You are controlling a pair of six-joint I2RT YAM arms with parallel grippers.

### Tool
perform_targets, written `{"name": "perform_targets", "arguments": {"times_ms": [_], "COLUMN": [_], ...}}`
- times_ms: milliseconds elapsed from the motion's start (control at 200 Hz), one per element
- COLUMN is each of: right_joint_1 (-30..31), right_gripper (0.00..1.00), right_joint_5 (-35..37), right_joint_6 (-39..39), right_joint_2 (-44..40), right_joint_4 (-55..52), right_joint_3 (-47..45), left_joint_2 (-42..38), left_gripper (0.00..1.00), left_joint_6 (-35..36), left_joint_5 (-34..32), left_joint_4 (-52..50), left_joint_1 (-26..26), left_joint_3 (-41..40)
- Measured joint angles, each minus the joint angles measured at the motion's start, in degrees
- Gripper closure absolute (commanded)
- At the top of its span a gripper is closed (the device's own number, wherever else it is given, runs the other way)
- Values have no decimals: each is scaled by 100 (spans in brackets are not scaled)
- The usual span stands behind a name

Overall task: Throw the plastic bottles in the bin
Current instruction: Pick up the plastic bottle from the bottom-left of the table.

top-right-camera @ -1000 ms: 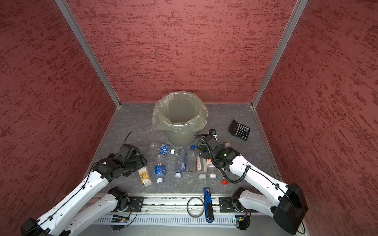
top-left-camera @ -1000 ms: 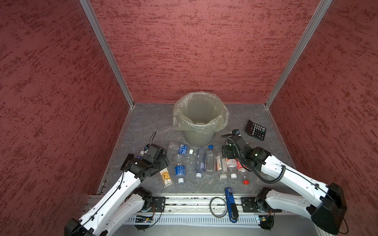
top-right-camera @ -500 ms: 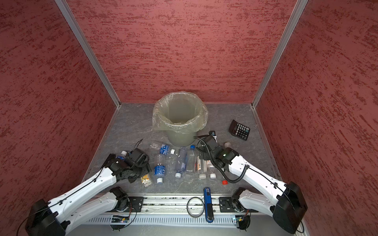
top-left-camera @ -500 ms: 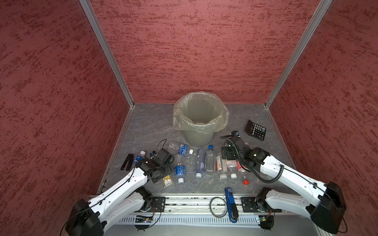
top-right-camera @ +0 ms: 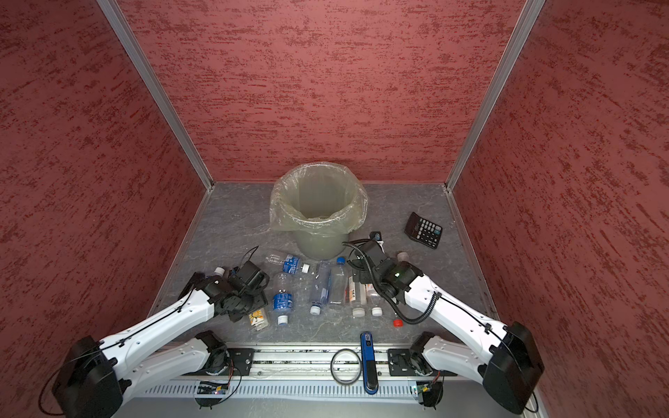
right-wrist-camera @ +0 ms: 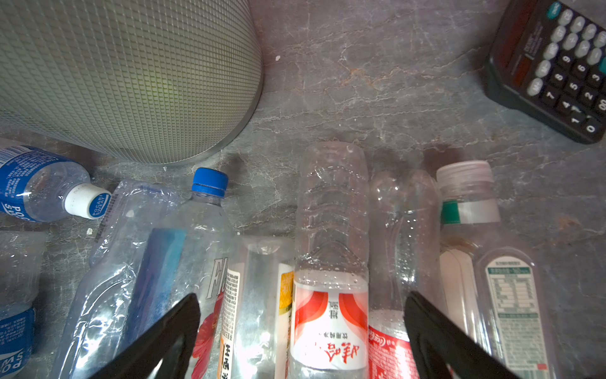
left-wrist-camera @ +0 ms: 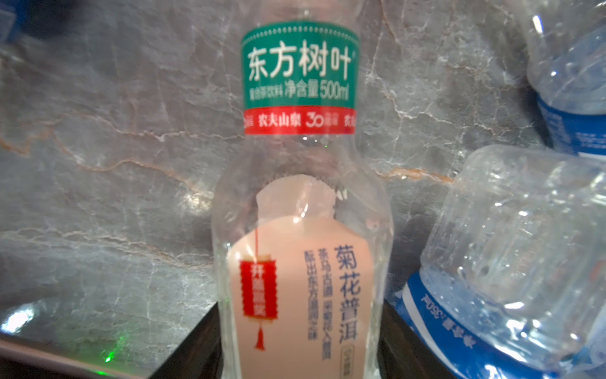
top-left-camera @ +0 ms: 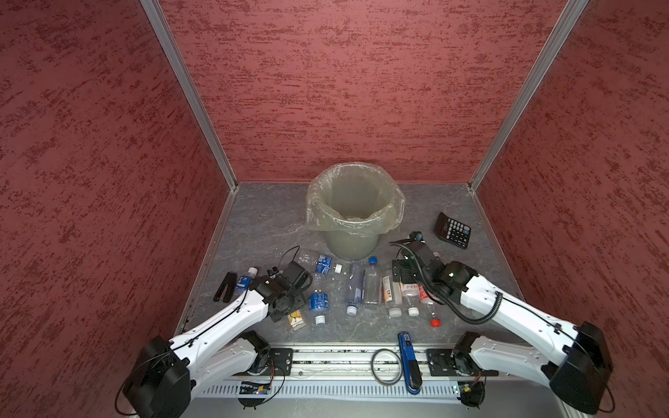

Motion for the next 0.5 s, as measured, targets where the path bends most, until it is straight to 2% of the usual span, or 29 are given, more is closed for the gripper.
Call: {"name": "perform_targets", "arguments": {"times_ms": [185, 316, 501], "right_joint_1": [0, 0, 0], "right_gripper": [2, 3, 2], "right_joint_5": [0, 2, 50], "right_joint_6": [0, 0, 0], "right_joint_2": [0, 0, 0], "right_joint_4": [0, 0, 2], "right_joint_3": [0, 0, 0], "left_joint_2": [184, 254, -125], "left_gripper": [36, 53, 53], "left_joint_6": [72, 216, 358], "left_joint_5": [79, 149, 153], "left_joint_4": [234, 345, 468], "left_joint_1": [50, 127, -13], "left_joint_3": [2, 17, 7]}}
